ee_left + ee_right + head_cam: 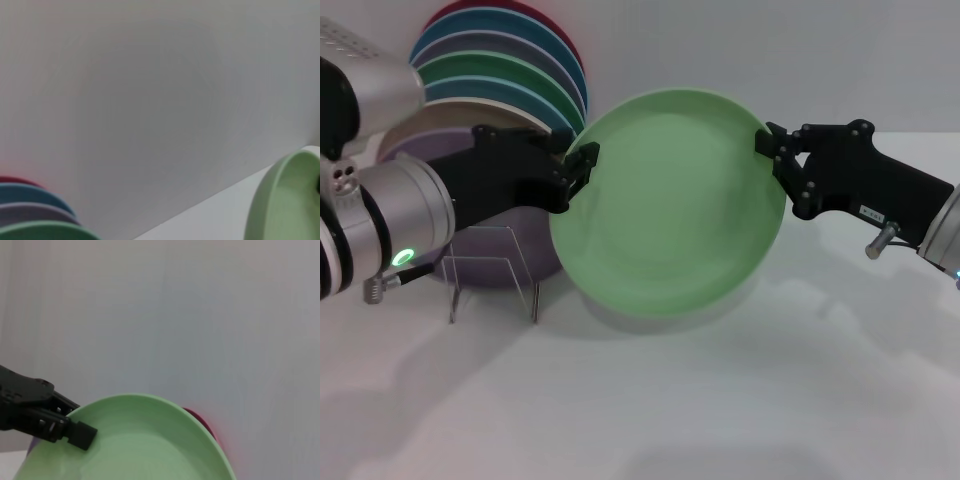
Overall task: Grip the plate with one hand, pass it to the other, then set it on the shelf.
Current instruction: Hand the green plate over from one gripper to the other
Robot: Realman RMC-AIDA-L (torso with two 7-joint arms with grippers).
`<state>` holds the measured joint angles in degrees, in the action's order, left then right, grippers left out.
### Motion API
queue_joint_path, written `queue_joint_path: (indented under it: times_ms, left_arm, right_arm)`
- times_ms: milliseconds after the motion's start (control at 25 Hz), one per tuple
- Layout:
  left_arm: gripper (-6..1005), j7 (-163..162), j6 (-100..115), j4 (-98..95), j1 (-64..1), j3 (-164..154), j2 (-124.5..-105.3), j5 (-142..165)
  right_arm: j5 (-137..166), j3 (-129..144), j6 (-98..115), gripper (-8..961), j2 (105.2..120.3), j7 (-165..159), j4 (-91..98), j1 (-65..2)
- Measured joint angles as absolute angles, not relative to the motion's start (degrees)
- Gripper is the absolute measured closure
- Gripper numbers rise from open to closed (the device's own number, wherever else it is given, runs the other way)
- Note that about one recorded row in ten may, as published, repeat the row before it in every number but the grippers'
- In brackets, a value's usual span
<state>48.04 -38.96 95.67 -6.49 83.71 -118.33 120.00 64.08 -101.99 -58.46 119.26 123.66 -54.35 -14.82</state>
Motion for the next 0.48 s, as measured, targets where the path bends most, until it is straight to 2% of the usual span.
queue_joint_path:
  times_ms: [480]
  left_arm:
    - [885,55.94,-39.28,94.43,-7.91,83.20,-118.23,111.12]
  right_arm:
    - [61.78,-101.62,-60.90,870,119.34,123.04,-53.04,-14.19]
